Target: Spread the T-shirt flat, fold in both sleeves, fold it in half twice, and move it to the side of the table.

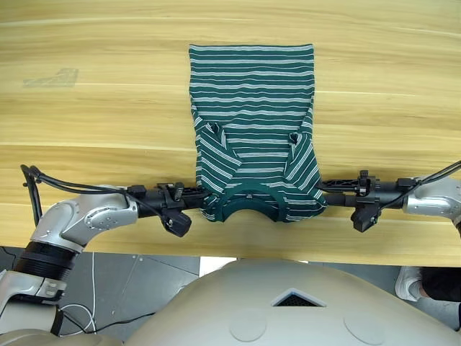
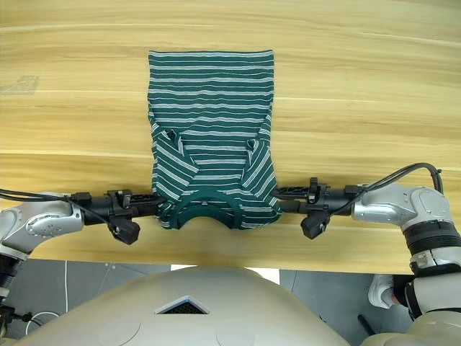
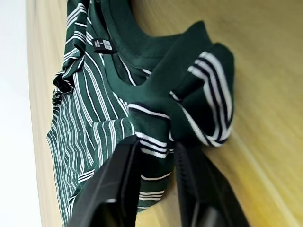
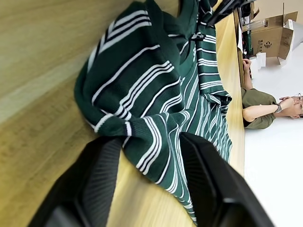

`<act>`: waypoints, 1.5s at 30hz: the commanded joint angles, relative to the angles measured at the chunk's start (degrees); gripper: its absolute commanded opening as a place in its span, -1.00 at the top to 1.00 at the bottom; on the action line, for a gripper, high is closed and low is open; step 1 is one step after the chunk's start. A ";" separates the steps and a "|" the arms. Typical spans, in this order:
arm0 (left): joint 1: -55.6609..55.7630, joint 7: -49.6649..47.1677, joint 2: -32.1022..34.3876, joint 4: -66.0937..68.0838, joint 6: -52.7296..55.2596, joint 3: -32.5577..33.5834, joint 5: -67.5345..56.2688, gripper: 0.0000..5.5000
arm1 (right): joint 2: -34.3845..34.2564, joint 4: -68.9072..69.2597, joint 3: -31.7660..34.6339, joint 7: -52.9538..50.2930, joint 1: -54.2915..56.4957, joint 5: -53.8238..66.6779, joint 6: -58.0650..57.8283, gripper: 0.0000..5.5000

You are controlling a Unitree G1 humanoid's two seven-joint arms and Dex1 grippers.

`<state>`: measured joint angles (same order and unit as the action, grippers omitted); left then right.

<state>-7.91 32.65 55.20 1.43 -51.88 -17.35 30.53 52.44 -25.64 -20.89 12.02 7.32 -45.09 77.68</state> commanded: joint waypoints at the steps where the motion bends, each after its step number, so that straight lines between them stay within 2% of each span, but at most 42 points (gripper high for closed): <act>1: -0.98 1.10 0.20 1.26 1.61 -1.82 3.93 0.84 | 1.13 0.92 -0.08 0.74 -0.13 0.93 -0.49 0.48; 4: -1.06 0.65 0.16 1.23 1.90 -1.95 4.39 0.98 | 1.13 0.81 0.07 0.75 -0.22 0.79 -0.43 0.69; 9: -0.81 0.14 0.43 1.47 2.25 -1.99 4.33 0.98 | 1.17 0.63 0.14 0.79 -0.42 0.79 -0.46 0.99; 20: -7.26 -1.48 6.45 -2.47 3.11 5.52 -0.12 0.98 | 1.53 -0.80 -1.01 2.91 -0.66 4.00 -1.62 1.00; 25: -10.51 -0.76 7.15 -6.07 4.69 7.79 -3.73 0.98 | 1.35 -0.13 -2.01 4.28 -1.09 7.84 -1.95 1.00; 32: -13.11 3.36 6.00 -11.09 10.34 8.61 -12.71 0.98 | 2.77 6.02 -6.85 12.41 -3.72 22.89 -8.39 1.00; 35: -15.00 6.64 6.59 -15.72 16.31 9.59 -19.25 0.98 | 5.66 16.53 -10.51 21.36 -6.87 37.54 -20.53 1.00; 38: -20.55 11.61 9.78 -21.89 26.03 14.44 -27.93 0.98 | 9.76 26.22 -11.34 30.55 -9.78 49.47 -33.84 1.00; 41: -27.85 15.88 11.04 -27.73 33.19 21.42 -35.00 0.98 | 13.27 32.49 -8.25 36.25 -11.63 56.93 -43.19 1.00; 45: -41.01 24.56 8.64 -35.20 41.11 37.32 -42.56 0.98 | 16.47 38.30 -0.21 40.02 -13.03 67.33 -52.48 1.00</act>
<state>-44.09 53.62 64.84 -31.14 -13.51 12.47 -9.12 66.63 10.03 -25.09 50.45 -4.78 18.23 28.71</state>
